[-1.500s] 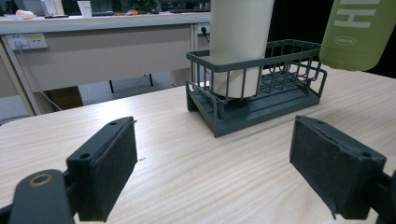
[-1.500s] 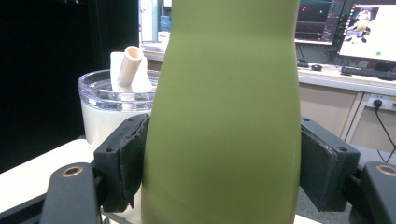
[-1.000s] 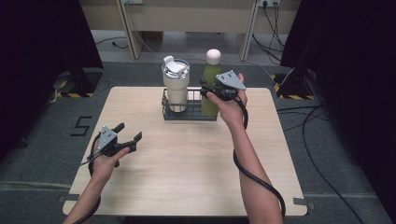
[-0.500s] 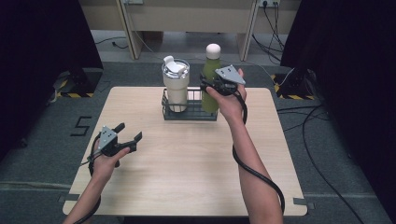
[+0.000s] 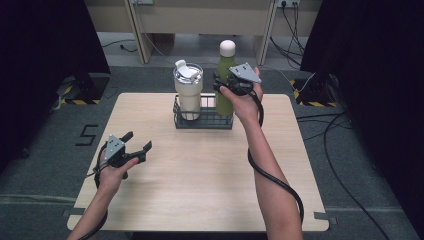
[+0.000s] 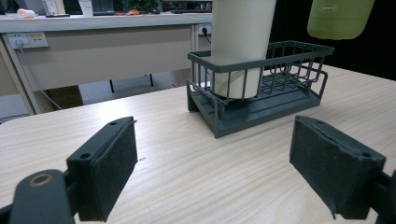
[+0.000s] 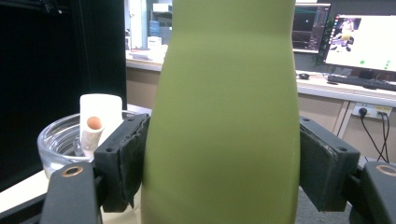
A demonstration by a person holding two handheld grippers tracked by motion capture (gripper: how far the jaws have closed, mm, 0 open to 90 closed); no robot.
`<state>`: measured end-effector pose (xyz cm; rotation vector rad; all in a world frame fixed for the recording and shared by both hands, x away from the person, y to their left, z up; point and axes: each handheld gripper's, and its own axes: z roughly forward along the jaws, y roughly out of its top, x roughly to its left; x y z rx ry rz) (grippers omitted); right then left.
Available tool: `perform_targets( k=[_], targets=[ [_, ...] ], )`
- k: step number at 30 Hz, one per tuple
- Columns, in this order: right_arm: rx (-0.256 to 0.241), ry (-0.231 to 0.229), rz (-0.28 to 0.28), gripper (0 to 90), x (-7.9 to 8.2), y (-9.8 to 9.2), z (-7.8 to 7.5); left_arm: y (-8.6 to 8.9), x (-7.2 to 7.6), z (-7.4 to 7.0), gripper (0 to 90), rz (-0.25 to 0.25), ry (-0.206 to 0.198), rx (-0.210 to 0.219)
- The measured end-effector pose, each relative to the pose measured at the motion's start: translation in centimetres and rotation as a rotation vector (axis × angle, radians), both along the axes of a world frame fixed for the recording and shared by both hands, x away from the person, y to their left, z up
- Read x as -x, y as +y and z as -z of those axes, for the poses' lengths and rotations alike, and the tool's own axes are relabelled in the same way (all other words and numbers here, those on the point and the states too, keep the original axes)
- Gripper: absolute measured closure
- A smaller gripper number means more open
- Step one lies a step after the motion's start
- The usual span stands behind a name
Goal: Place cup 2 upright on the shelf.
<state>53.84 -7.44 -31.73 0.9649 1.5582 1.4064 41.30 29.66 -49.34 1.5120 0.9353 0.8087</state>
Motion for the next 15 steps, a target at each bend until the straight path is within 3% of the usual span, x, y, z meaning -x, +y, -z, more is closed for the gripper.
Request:
perform_targets(
  k=[15],
  targets=[
    [0.011,0.026,0.013,26.1,-2.6,1.0,-0.3,0.4,0.0,0.0,14.4,-0.013,0.000,0.010]
  ],
)
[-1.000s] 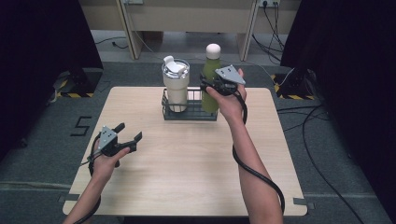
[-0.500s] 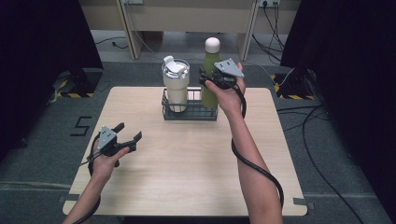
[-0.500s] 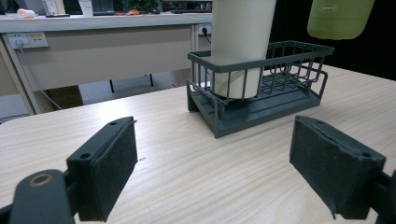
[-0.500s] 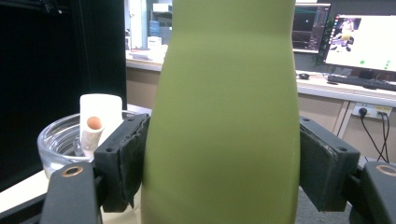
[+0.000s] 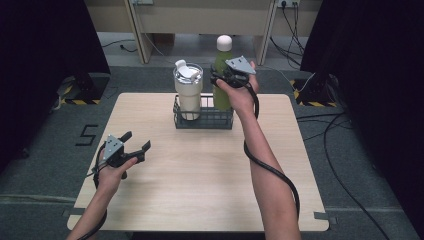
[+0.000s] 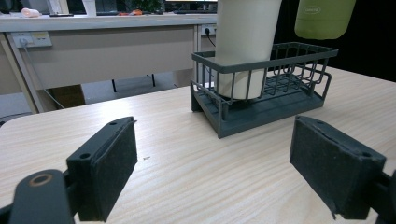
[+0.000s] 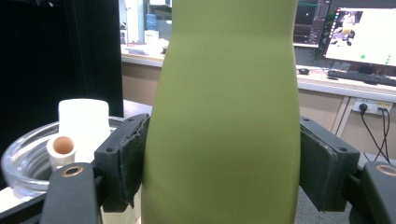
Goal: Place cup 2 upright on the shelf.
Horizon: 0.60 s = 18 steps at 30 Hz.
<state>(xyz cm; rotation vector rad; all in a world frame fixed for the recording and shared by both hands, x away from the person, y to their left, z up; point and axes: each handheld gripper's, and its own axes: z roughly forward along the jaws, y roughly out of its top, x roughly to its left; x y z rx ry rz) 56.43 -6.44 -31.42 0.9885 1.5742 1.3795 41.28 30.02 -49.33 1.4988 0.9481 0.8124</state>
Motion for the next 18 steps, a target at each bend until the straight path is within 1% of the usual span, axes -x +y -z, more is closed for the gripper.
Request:
perform_targets(
  k=[11,18],
  targets=[
    [-0.017,0.034,0.018,26.1,-1.7,0.3,0.6,0.1,0.0,0.0,14.4,-0.003,0.002,0.004],
    [-0.016,0.048,0.023,26.1,-2.4,0.5,0.9,0.1,-0.1,0.1,14.4,-0.005,0.004,0.002]
  ],
)
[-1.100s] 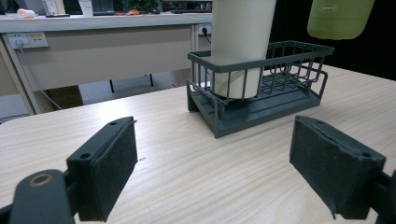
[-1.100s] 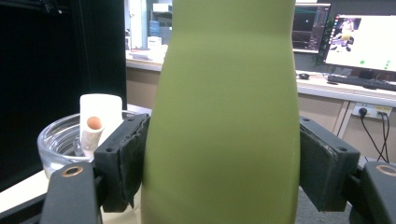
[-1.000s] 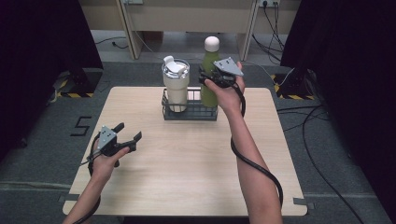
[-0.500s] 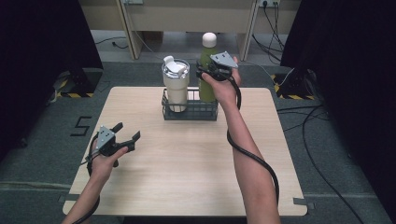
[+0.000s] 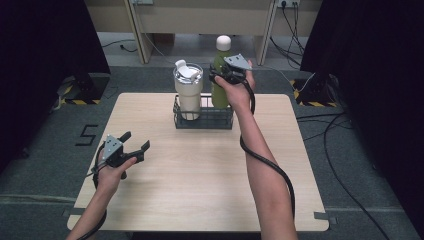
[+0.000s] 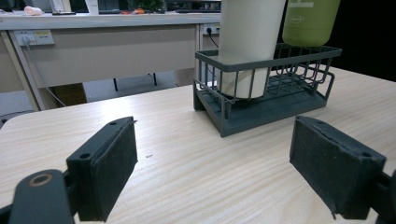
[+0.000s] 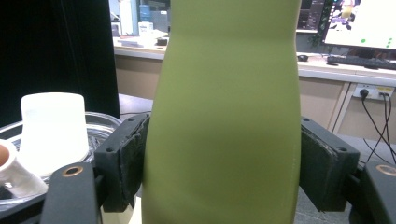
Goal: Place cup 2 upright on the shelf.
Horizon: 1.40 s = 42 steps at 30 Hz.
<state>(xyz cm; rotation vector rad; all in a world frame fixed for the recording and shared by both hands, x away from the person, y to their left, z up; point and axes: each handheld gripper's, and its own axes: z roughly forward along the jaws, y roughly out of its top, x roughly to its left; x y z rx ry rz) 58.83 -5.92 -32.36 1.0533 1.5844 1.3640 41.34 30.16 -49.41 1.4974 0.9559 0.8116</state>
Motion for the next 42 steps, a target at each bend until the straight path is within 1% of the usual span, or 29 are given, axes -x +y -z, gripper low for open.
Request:
perform_targets(
  k=[9,22,28,33,38,42],
  targets=[
    [0.006,0.023,0.003,26.1,-0.5,0.2,0.9,0.0,0.0,0.0,14.4,0.000,0.001,0.001],
    [0.023,0.064,0.007,26.1,-1.0,0.4,2.7,-0.1,0.0,0.1,14.4,0.003,0.005,-0.001],
    [0.033,0.091,0.012,26.2,-1.3,0.4,3.9,-0.1,0.0,0.1,14.4,0.003,0.002,0.000],
    [0.035,0.109,0.015,26.2,-1.4,0.3,4.5,-0.2,0.0,0.2,14.4,0.006,0.006,-0.001],
    [0.040,0.107,0.005,26.2,-1.4,0.2,4.7,-0.2,0.0,0.2,14.4,0.005,0.006,-0.002],
    [0.034,0.102,0.006,26.0,-1.4,0.1,4.8,-0.2,0.0,0.2,14.4,0.006,0.005,-0.002]
  ],
)
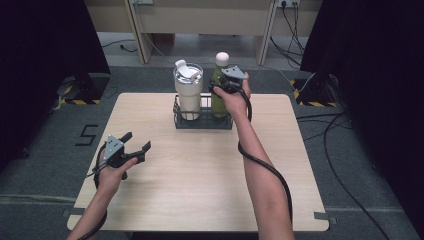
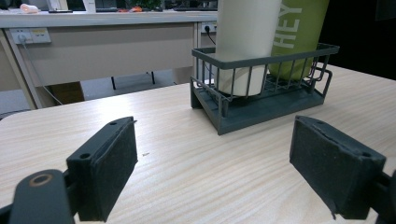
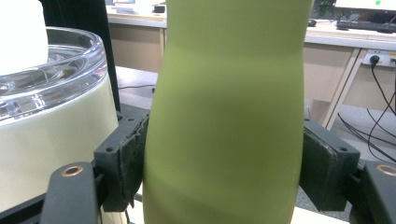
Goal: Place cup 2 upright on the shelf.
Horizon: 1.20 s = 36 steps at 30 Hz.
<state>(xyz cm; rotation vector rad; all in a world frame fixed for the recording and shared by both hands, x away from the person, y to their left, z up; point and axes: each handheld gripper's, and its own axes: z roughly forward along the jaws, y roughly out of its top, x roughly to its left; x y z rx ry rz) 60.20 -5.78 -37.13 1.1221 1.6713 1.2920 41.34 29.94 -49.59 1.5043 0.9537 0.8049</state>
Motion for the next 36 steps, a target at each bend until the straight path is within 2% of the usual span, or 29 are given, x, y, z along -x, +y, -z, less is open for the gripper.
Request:
perform_targets(
  k=[13,23,36],
  targets=[
    [-0.016,0.013,-0.017,22.5,0.4,0.1,0.2,-0.1,0.0,0.1,14.4,0.004,0.008,0.004],
    [0.021,0.025,-0.047,12.6,0.9,-0.1,0.6,-0.2,-0.1,0.2,14.4,0.007,0.009,0.005],
    [0.029,0.010,-0.057,8.9,2.4,-0.6,0.3,-0.2,0.0,0.2,14.4,0.005,0.008,0.003]
  ],
)
